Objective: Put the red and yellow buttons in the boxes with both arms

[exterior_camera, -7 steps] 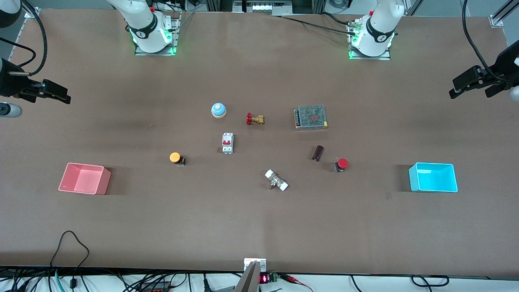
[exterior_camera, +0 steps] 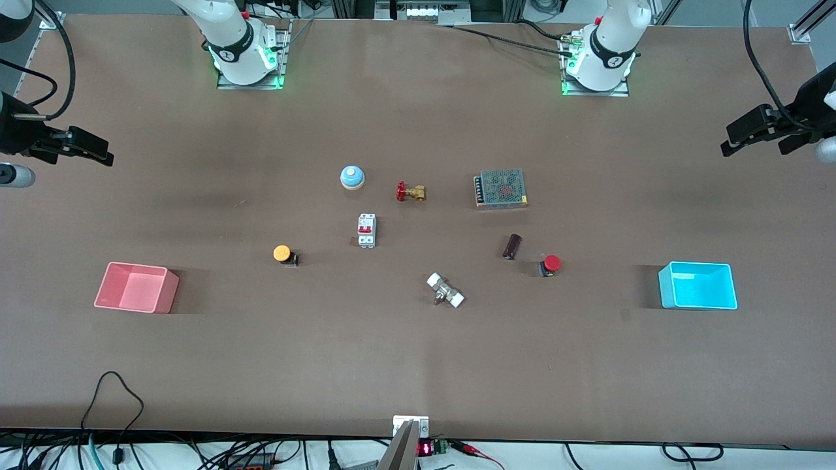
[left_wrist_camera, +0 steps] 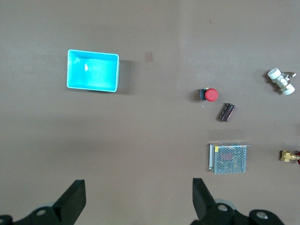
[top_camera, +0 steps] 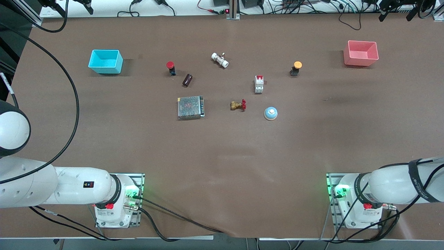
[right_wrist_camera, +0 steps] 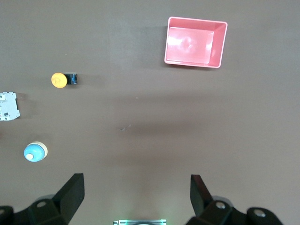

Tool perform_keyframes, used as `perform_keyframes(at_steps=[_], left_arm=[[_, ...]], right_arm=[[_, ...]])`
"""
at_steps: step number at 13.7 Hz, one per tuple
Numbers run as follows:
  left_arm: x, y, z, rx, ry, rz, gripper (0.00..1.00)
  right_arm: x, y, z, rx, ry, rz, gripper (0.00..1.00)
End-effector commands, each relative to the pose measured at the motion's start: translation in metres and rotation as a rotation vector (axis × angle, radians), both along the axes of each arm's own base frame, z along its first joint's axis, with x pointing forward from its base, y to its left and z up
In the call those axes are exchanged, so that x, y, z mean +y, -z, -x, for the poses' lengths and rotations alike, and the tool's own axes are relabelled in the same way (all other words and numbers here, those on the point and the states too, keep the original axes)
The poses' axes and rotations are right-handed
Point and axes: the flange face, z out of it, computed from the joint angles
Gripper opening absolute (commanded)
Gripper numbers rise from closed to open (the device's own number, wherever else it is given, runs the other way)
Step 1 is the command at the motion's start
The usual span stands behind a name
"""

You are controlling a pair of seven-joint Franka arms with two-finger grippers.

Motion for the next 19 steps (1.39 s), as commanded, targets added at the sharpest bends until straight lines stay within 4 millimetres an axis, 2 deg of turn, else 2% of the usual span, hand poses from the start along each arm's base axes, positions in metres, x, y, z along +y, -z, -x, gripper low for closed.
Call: perform_keyframes(at_steps=[1, 3, 6, 8, 10, 14, 16, 17, 18, 19], left_arm=[[-0.006, 0.009, -0.004, 0.030, 0.015, 0.010, 1.00], [-0.013, 0.026, -0.014, 0.059, 0.022, 0.011, 1.00], [-0.039, 0.063, -0.035, 0.109, 0.024, 0.011, 1.00], [-0.065, 0.085, -0.047, 0.118, 0.013, 0.015, 1.00], [-0.086, 0.117, -0.062, 0.135, -0.025, 0.018, 1.00], [-0.125, 0.195, -0.093, 0.151, -0.106, 0.039, 1.00], [-0.134, 0.230, -0.106, 0.151, -0.137, 0.051, 1.00], [-0.148, 0.246, -0.108, 0.151, -0.143, 0.052, 1.00], [-0.158, 0.274, -0.115, 0.148, -0.171, 0.057, 1.00], [-0.166, 0.291, -0.117, 0.145, -0.188, 0.059, 1.00]], right_arm=[[0.030, 0.028, -0.009, 0.035, -0.048, 0.014, 1.00], [0.049, 0.060, -0.028, 0.043, -0.076, 0.009, 1.00], [0.088, 0.114, -0.051, 0.044, -0.100, 0.021, 1.00], [0.117, 0.146, -0.062, 0.035, -0.127, 0.026, 1.00], [0.144, 0.177, -0.069, 0.032, -0.108, -0.001, 1.00], [0.180, 0.229, -0.078, 0.018, -0.115, -0.036, 1.00], [0.194, 0.255, -0.077, 0.019, -0.133, -0.032, 1.00], [0.200, 0.265, -0.076, 0.022, -0.131, -0.028, 1.00], [0.215, 0.282, -0.072, 0.033, -0.133, -0.019, 1.00], [0.222, 0.286, -0.070, 0.033, -0.137, -0.016, 1.00]])
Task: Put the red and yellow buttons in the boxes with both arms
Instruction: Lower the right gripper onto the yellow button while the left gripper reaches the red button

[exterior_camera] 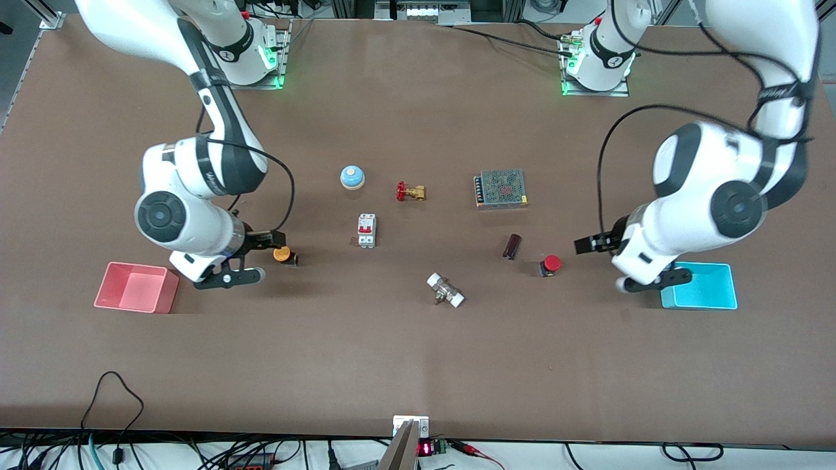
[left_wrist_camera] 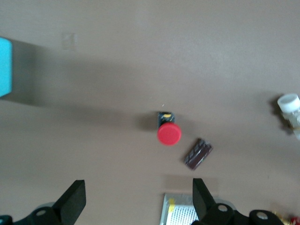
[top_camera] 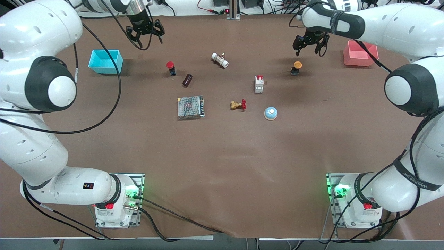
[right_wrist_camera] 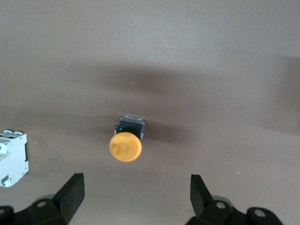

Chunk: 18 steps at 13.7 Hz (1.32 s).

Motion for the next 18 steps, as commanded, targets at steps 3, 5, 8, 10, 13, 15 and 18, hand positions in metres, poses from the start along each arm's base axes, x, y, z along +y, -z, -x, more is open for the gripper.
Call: perform_keyframes(at_steps=[3, 5, 8, 10, 13, 15, 18], left_arm=[[-0.038, 0.065, -0.010, 0.001, -0.068, 0.012, 1.00], [-0.045, 0.090, -0.010, 0.002, -0.065, 0.014, 1.00], [-0.051, 0.116, -0.007, 0.022, -0.059, 0.008, 1.00], [-0.051, 0.123, -0.004, 0.029, -0.043, -0.012, 1.00], [-0.048, 0.131, 0.000, 0.043, -0.041, -0.021, 0.91], [-0.049, 0.133, 0.001, 0.046, -0.039, -0.022, 0.78], [-0.049, 0.134, 0.001, 0.047, -0.039, -0.023, 0.56]], right_arm=[[0.015, 0.039, 0.006, 0.003, 0.020, 0.009, 1.00], [0.013, 0.056, 0.006, -0.010, 0.050, 0.012, 1.00], [0.009, 0.072, 0.005, -0.007, 0.103, 0.024, 1.00], [0.011, 0.074, 0.006, -0.007, 0.117, 0.030, 1.00], [0.013, 0.084, 0.008, 0.005, 0.131, 0.038, 1.00], [0.014, 0.089, 0.010, 0.015, 0.129, 0.043, 1.00], [0.013, 0.097, 0.011, 0.026, 0.129, 0.048, 0.95]])
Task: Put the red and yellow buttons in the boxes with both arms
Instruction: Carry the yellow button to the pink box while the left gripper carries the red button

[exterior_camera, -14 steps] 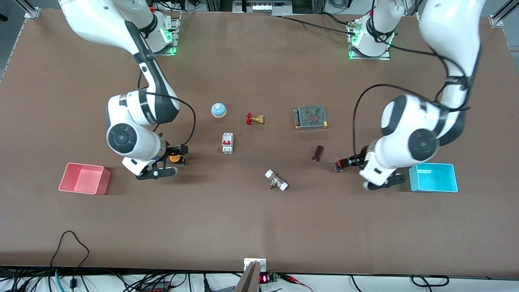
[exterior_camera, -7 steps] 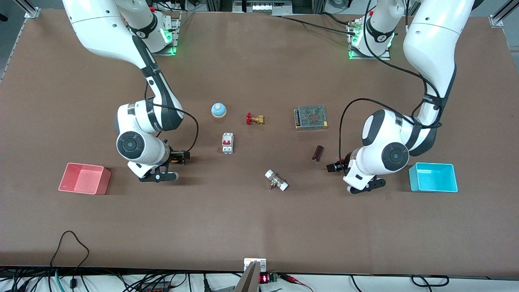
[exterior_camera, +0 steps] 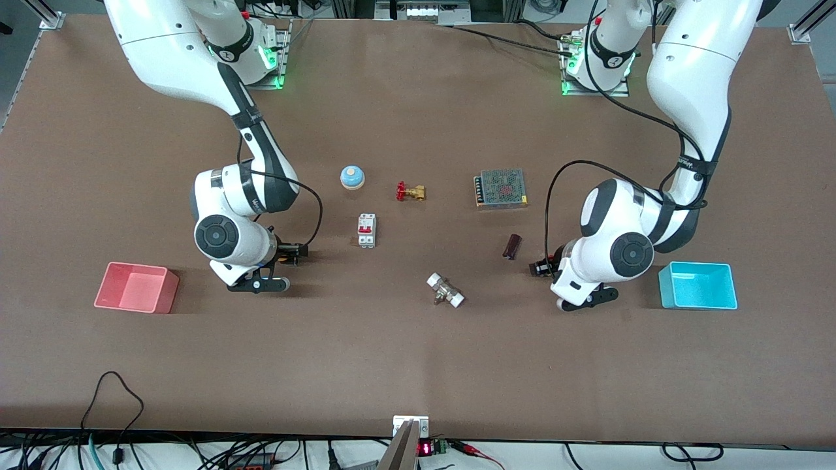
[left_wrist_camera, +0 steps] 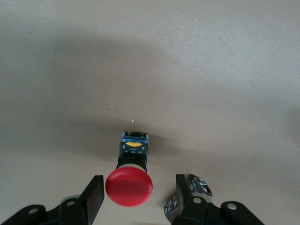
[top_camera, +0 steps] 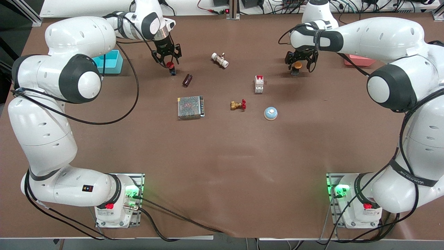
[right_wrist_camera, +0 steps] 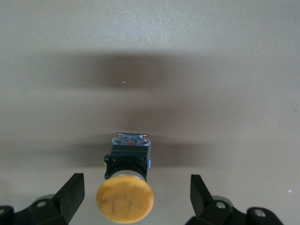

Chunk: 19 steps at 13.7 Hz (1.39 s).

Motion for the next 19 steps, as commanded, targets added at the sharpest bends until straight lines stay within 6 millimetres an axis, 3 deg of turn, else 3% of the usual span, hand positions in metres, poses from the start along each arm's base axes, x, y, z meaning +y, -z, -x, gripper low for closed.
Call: perform_keyframes(at_steps=[1, 2, 4, 6, 10, 13, 15, 17, 19], left_arm=[[-0.001, 0.000, 0.002, -0.005, 0.007, -0.019, 0.50], [0.000, 0.000, 0.002, -0.005, 0.006, -0.020, 0.44], [0.002, -0.001, 0.001, -0.007, 0.005, -0.021, 0.34], [0.008, -0.010, -0.004, -0.020, 0.005, -0.022, 0.32], [0.036, -0.060, -0.013, -0.067, 0.015, -0.015, 0.27], [0.066, -0.094, -0.016, -0.085, 0.048, -0.009, 0.26], [0.093, -0.108, -0.019, -0.098, 0.066, -0.005, 0.26], [0.123, -0.117, -0.026, -0.114, 0.069, 0.000, 0.26], [0.160, -0.116, -0.029, -0.122, 0.107, -0.034, 0.26]], right_arm=[[0.002, 0.003, 0.002, -0.001, 0.018, -0.003, 0.85], [0.002, 0.002, 0.002, -0.002, 0.020, -0.004, 0.70], [0.001, 0.001, 0.000, -0.007, 0.021, -0.005, 0.64], [0.001, 0.000, 0.000, -0.008, 0.021, -0.006, 0.59], [0.002, 0.000, 0.000, -0.009, 0.020, -0.006, 0.42], [0.002, -0.004, -0.001, -0.010, 0.016, -0.008, 0.38], [0.000, -0.025, -0.009, -0.041, 0.015, -0.017, 0.38], [-0.010, -0.059, -0.017, -0.077, 0.029, -0.028, 0.38], [-0.041, -0.089, -0.030, -0.099, 0.062, -0.008, 0.38]])
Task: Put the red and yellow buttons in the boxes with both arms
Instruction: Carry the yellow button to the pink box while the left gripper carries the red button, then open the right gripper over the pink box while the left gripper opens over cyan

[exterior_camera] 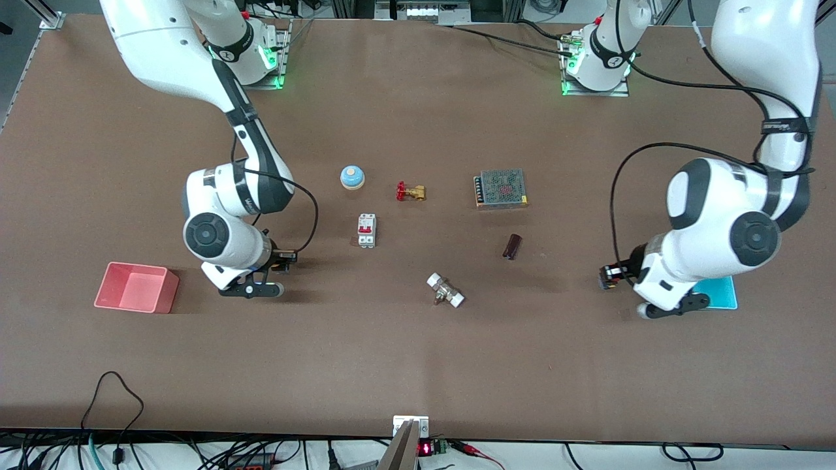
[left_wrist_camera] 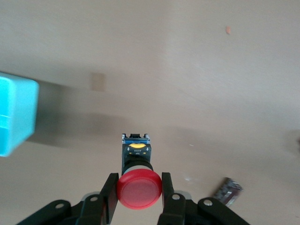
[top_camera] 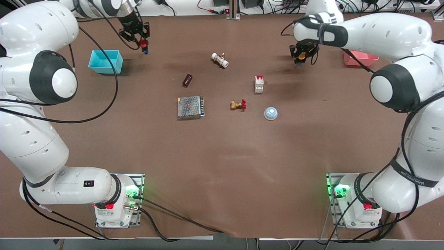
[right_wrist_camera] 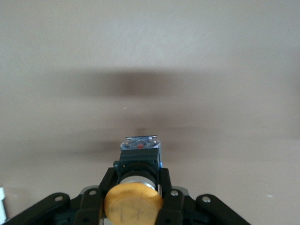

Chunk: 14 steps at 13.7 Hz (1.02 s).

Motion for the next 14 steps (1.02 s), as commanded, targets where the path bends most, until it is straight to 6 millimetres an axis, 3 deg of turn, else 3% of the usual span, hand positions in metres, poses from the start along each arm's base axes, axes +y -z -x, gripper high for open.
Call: perform_keyframes(at_steps=[1, 3, 5, 7, 12, 13, 14], left_arm=[[0.046, -0.004, -0.001, -0.002, 0.059, -0.049, 0.26], [0.080, -0.004, -0.001, -0.007, 0.113, -0.055, 0.26], [0.121, -0.004, 0.001, -0.012, 0.148, -0.047, 0.26], [0.147, 0.007, 0.002, -0.010, 0.178, -0.037, 0.26], [0.173, 0.056, 0.006, 0.065, 0.222, -0.076, 0.26], [0.180, 0.068, 0.008, 0.081, 0.227, -0.086, 0.26], [0.196, 0.083, 0.008, 0.090, 0.218, -0.096, 0.26]], right_arm=[[-0.045, -0.050, -0.016, -0.019, 0.053, 0.016, 0.38], [-0.084, -0.068, -0.029, -0.037, 0.121, 0.036, 0.38], [-0.128, -0.072, -0.036, -0.046, 0.184, 0.054, 0.38], [-0.167, -0.076, -0.040, -0.051, 0.226, 0.062, 0.38], [-0.239, -0.058, -0.039, -0.021, 0.236, 0.062, 0.38], [-0.249, -0.051, -0.038, -0.013, 0.229, 0.063, 0.38], [-0.277, -0.033, -0.036, 0.012, 0.215, 0.063, 0.38]])
